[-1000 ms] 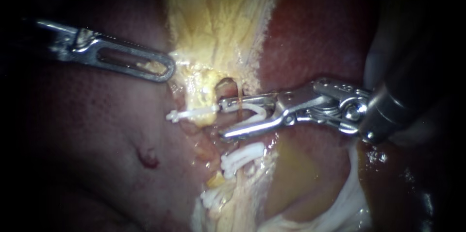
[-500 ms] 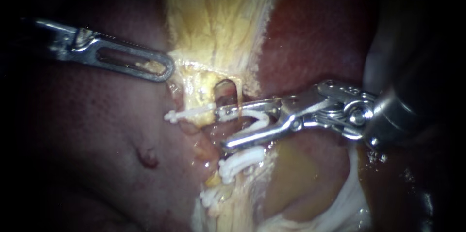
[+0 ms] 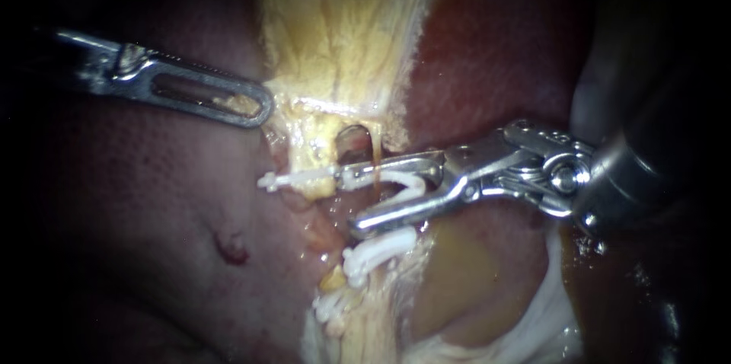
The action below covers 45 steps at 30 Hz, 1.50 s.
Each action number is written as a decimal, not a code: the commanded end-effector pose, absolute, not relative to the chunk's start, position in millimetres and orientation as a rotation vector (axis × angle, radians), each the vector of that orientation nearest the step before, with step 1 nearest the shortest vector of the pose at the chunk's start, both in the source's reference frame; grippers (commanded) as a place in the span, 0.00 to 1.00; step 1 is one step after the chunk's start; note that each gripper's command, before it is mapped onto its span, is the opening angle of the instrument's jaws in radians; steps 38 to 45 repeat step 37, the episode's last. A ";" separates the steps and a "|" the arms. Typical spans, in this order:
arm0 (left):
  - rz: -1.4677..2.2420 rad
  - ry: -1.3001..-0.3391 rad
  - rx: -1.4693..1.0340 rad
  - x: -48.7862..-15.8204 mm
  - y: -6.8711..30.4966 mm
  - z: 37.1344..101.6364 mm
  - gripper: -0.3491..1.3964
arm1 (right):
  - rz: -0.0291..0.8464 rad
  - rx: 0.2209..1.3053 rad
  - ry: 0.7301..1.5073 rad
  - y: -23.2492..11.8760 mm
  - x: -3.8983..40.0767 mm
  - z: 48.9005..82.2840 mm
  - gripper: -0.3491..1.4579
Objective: Clipping third clip right tube
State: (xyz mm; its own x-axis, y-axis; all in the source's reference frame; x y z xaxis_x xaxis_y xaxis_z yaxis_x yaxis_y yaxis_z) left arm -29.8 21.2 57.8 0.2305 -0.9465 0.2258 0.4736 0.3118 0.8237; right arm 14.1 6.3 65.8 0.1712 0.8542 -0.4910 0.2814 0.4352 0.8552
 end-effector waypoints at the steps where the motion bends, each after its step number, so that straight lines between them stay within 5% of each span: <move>1: -1.094 -0.828 0.698 -29.8 21.2 57.8 0.00 | 0.557 1.099 1.385 6.4 14.0 65.9 0.38; 8: -1.094 -0.828 0.698 -29.8 21.2 57.8 0.00 | 0.564 1.092 1.385 6.7 13.7 66.4 0.29; 16: -1.094 -0.828 0.698 -29.8 21.2 57.8 0.00 | 0.585 1.115 1.373 7.0 13.2 66.9 0.00; 26: -1.094 -0.828 0.698 -29.8 21.2 57.9 0.00 | 0.625 1.166 1.312 6.8 13.0 67.2 0.00; 45: -1.092 -0.828 0.701 -29.8 21.3 58.0 0.00 | 0.621 1.169 1.312 6.8 12.9 67.5 0.00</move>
